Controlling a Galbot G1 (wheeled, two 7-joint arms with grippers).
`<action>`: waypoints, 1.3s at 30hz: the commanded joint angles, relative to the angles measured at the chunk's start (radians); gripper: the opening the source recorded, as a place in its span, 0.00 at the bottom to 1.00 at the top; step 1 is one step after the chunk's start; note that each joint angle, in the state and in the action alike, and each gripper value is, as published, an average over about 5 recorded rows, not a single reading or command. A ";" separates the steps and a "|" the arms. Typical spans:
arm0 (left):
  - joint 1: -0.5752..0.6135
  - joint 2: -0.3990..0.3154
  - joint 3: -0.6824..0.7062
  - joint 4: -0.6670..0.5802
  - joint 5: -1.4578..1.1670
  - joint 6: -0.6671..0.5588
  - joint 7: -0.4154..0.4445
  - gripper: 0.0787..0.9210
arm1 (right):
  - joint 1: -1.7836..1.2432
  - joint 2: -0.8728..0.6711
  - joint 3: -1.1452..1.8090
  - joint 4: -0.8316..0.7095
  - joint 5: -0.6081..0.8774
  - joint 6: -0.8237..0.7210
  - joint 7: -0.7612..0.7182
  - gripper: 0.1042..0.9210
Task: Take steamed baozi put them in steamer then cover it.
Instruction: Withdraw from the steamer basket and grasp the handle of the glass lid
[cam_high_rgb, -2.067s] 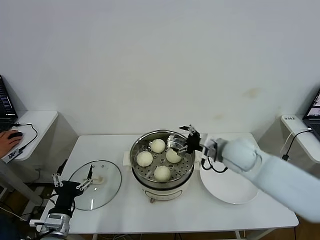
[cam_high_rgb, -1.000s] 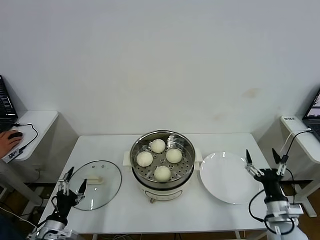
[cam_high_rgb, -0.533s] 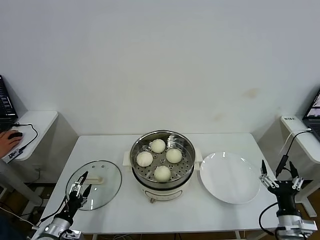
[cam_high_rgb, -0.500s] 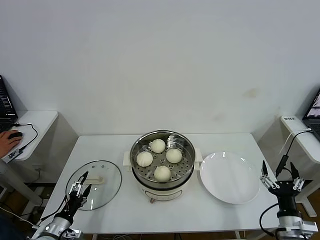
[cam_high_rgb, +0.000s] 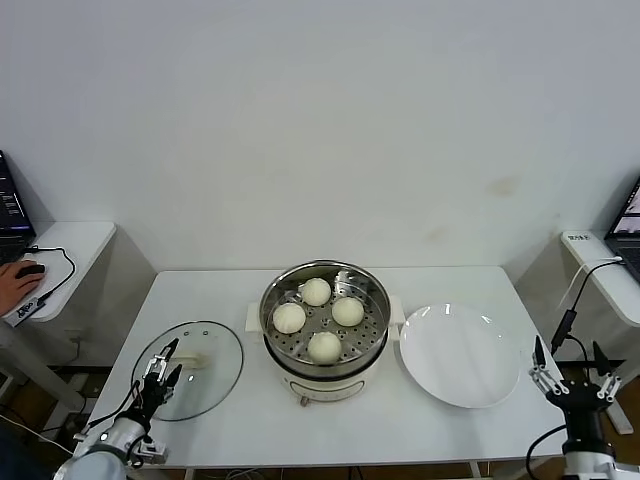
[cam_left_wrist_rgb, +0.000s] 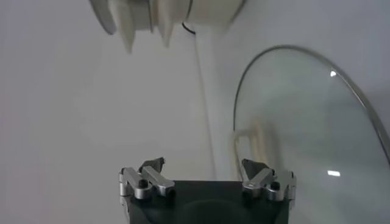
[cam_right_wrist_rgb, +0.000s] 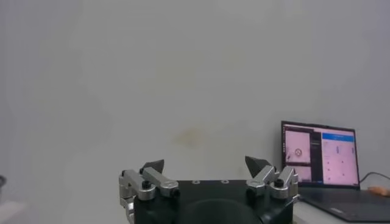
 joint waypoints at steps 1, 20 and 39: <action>-0.105 0.005 0.014 0.091 0.010 -0.002 0.007 0.88 | -0.032 0.012 0.013 0.012 0.006 -0.004 0.003 0.88; -0.214 -0.020 0.041 0.214 -0.034 -0.014 -0.002 0.88 | -0.029 0.019 0.000 0.002 -0.016 -0.004 0.001 0.88; -0.215 -0.030 0.054 0.251 -0.069 -0.040 -0.031 0.47 | -0.027 0.022 -0.030 -0.010 -0.032 0.001 0.001 0.88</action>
